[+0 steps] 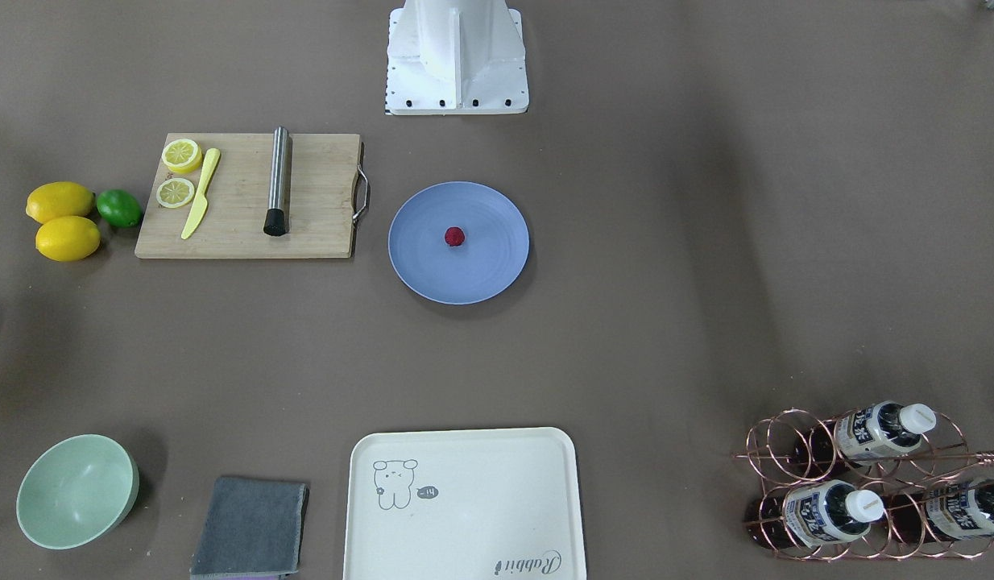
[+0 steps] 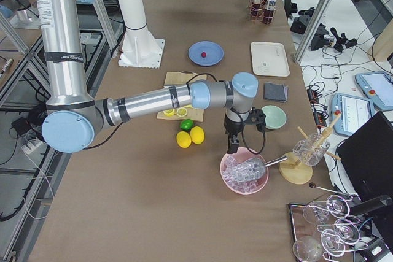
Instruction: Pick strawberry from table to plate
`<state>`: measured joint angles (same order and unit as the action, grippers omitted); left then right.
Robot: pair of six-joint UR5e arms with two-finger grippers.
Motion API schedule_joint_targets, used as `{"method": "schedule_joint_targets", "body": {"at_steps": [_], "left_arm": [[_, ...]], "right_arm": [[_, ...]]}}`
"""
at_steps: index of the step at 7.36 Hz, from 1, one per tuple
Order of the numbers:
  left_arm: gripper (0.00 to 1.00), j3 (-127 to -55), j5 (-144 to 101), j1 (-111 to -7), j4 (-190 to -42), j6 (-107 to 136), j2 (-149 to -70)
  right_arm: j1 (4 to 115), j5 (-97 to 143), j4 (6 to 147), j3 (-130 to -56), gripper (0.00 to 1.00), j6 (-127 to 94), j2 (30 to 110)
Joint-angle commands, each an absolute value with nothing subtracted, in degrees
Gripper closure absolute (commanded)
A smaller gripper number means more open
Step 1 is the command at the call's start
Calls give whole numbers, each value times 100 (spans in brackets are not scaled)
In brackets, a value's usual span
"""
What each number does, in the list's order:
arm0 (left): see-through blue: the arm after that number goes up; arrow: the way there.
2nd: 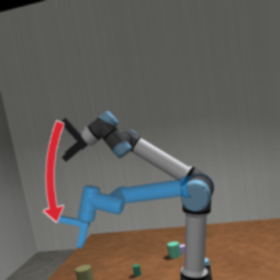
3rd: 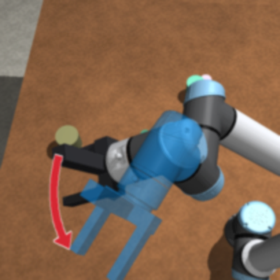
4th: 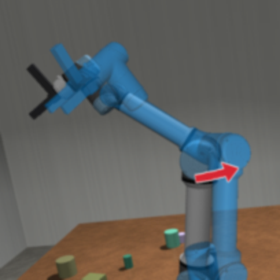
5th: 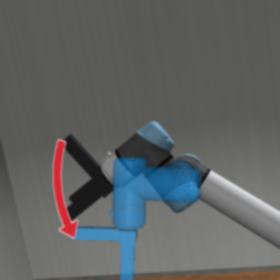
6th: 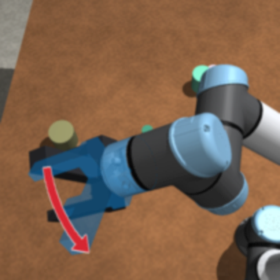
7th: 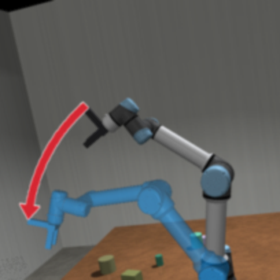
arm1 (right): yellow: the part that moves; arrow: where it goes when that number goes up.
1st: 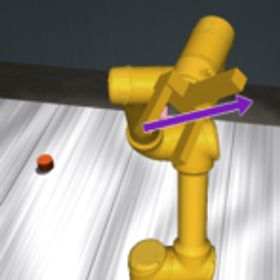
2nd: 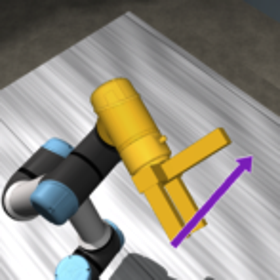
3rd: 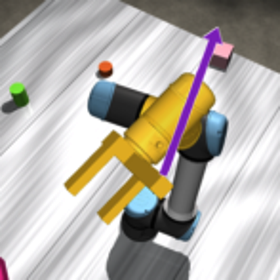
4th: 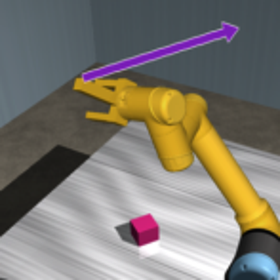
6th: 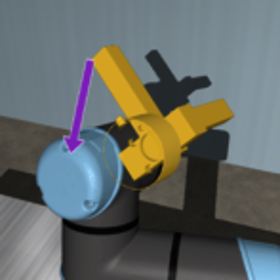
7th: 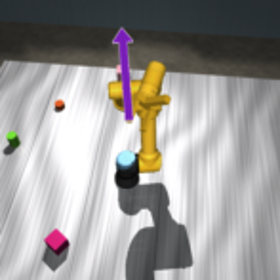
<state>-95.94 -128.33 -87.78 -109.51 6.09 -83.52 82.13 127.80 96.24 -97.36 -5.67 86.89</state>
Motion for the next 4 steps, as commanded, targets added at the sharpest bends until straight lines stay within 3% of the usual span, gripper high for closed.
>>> {"method": "schedule_joint_targets", "body": {"at_steps": [1,4], "left_arm": [[2,-9580,-13157,-8842,-10819,492,-8323],[2,-9589,-13157,-8842,-10811,501,-8358]], "right_arm": [[8621,13199,9229,-9387,0,-281,8920],[8780,13201,9237,-9369,0,-343,8938]]}}
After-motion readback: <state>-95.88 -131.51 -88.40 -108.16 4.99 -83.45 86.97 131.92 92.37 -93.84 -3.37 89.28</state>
